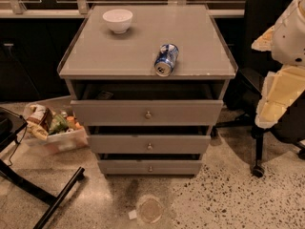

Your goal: Open bottom drawer

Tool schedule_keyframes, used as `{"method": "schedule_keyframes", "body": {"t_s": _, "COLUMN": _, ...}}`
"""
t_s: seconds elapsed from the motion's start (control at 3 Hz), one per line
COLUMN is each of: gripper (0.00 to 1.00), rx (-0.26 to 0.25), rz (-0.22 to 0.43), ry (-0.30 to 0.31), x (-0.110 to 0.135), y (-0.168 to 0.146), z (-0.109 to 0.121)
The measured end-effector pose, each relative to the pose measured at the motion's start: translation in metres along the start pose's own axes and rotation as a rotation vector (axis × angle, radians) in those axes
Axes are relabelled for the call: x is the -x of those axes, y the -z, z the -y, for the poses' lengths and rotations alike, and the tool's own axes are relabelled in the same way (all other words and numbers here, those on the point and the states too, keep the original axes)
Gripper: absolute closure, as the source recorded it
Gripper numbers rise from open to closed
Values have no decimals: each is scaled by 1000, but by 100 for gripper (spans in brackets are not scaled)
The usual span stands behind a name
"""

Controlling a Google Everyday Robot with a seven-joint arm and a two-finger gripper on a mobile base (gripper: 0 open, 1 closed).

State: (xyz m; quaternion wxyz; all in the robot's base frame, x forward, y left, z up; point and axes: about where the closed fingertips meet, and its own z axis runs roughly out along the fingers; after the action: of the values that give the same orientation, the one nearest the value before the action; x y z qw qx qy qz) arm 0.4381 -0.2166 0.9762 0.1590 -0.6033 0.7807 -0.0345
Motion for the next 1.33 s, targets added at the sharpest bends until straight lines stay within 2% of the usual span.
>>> {"method": "schedule_keyframes", "body": {"t_s": 0.67, "gripper": 0, "rx": -2, "rz": 14, "ry": -10, "x": -1, "y": -6, "z": -1}}
{"method": "schedule_keyframes", "body": {"t_s": 1.0, "gripper": 0, "rx": -2, "rz": 71, "ry": -42, "x": -1, "y": -31, "z": -8}}
{"method": "schedule_keyframes", "body": {"t_s": 1.33, "gripper": 0, "rx": 54, "rz": 201, "ry": -137, "x": -1, "y": -91, "z": -43}}
